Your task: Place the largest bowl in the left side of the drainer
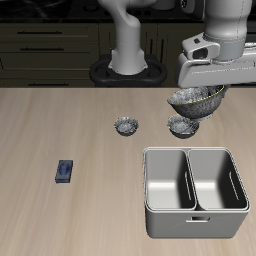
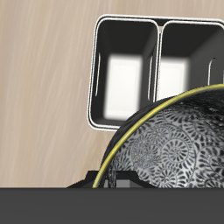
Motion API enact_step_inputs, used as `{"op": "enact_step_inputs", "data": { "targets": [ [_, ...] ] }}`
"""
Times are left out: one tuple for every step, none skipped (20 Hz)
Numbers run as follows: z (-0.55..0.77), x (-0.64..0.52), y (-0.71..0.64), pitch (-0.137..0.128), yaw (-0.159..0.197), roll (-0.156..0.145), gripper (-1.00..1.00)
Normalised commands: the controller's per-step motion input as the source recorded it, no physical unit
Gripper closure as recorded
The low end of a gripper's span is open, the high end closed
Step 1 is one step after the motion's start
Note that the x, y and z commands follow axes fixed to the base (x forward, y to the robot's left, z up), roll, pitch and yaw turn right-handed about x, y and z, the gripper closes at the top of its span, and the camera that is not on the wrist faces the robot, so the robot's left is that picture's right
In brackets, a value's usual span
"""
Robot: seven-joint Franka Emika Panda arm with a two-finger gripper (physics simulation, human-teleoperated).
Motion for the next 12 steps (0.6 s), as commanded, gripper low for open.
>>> {"op": "enact_step_inputs", "data": {
  "targets": [
    [0.11, 0.17, 0.08, 0.019, -0.011, -0.006, 1.0],
    [0.15, 0.26, 0.1, -0.007, -0.018, -0.03, 1.0],
    [0.06, 0.12, 0.07, -0.007, 0.012, 0.023, 1.0],
    [0.24, 0.6, 0.19, 0.004, 0.009, -0.058, 1.0],
    [0.03, 0.07, 0.06, -0.009, 0.009, 0.021, 1.0],
    [0.12, 0.29, 0.13, -0.018, 0.006, -0.022, 1.0],
    [-0.01, 0.14, 0.08, 0.006, 0.009, 0.025, 1.0],
    [0.04, 0.34, 0.11, -0.026, 0.072, -0.021, 1.0],
    [0.0, 0.23, 0.18, 0.033, -0.079, -0.001, 1.0],
    [-0.02, 0.19, 0.14, -0.012, 0.033, 0.03, 1.0],
    [0.01, 0.11, 0.09, -0.003, -0.026, -0.008, 1.0],
    [-0.06, 0.28, 0.33, -0.015, 0.042, 0.039, 1.0]
  ]
}}
